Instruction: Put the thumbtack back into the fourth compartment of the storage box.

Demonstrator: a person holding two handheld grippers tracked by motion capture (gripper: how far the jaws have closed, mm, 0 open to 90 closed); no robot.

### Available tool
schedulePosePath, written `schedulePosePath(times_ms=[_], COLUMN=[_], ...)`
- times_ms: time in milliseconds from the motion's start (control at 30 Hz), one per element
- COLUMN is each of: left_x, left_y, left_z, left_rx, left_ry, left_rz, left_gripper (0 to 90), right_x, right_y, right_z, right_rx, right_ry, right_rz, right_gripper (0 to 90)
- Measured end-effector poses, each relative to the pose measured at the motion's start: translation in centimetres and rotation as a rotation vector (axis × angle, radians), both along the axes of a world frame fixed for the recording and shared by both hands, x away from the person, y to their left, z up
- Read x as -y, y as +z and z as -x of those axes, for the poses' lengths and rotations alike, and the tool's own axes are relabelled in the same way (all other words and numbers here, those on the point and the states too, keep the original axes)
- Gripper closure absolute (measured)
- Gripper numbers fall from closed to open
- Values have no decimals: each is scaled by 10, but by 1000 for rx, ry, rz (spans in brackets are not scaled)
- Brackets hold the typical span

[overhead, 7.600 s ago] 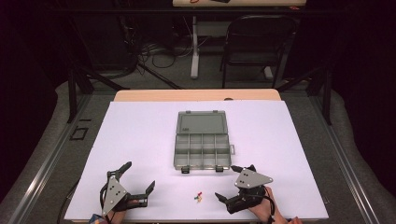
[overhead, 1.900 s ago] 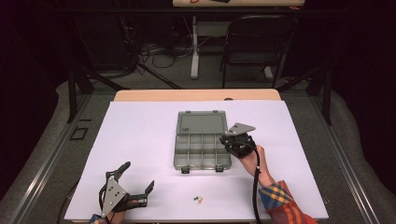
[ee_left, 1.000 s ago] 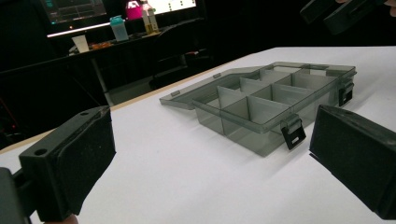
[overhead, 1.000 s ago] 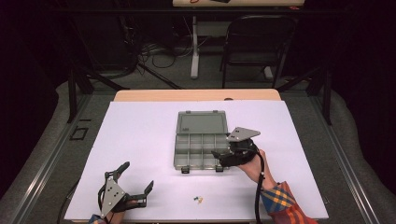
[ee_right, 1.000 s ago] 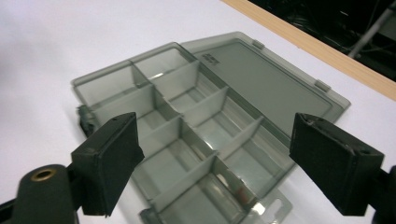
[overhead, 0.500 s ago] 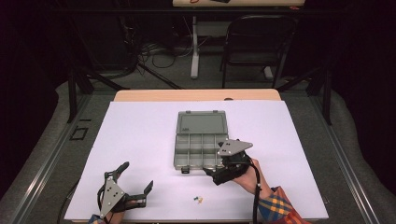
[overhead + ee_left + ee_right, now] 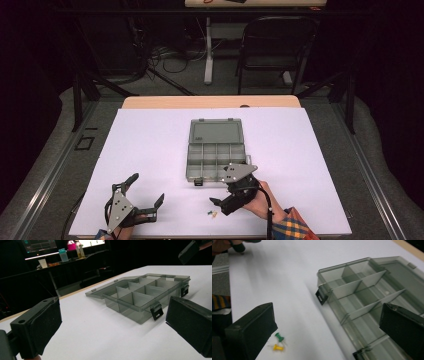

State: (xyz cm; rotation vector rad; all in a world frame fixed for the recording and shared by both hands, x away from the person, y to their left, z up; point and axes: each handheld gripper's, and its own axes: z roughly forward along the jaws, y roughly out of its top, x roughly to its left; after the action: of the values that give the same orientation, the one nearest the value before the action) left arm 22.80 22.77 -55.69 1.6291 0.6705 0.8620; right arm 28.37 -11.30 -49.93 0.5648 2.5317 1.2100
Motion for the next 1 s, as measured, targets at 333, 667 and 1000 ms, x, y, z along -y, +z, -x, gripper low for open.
schedulePosePath(times_ms=[333, 667, 1000], left_x=[0, 0, 0], left_y=[0, 0, 0], left_z=[0, 0, 0], left_rx=[-1, -2, -3], left_ry=[-2, -3, -4], left_rz=[0, 1, -1], left_gripper=[4, 4, 4], right_x=[-14, -26, -33], right_y=[-13, -29, -38], right_z=[8, 12, 15], right_rx=[-28, -59, -101], right_ry=[56, 110, 182], right_rz=[41, 106, 160], right_gripper=[0, 256, 531])
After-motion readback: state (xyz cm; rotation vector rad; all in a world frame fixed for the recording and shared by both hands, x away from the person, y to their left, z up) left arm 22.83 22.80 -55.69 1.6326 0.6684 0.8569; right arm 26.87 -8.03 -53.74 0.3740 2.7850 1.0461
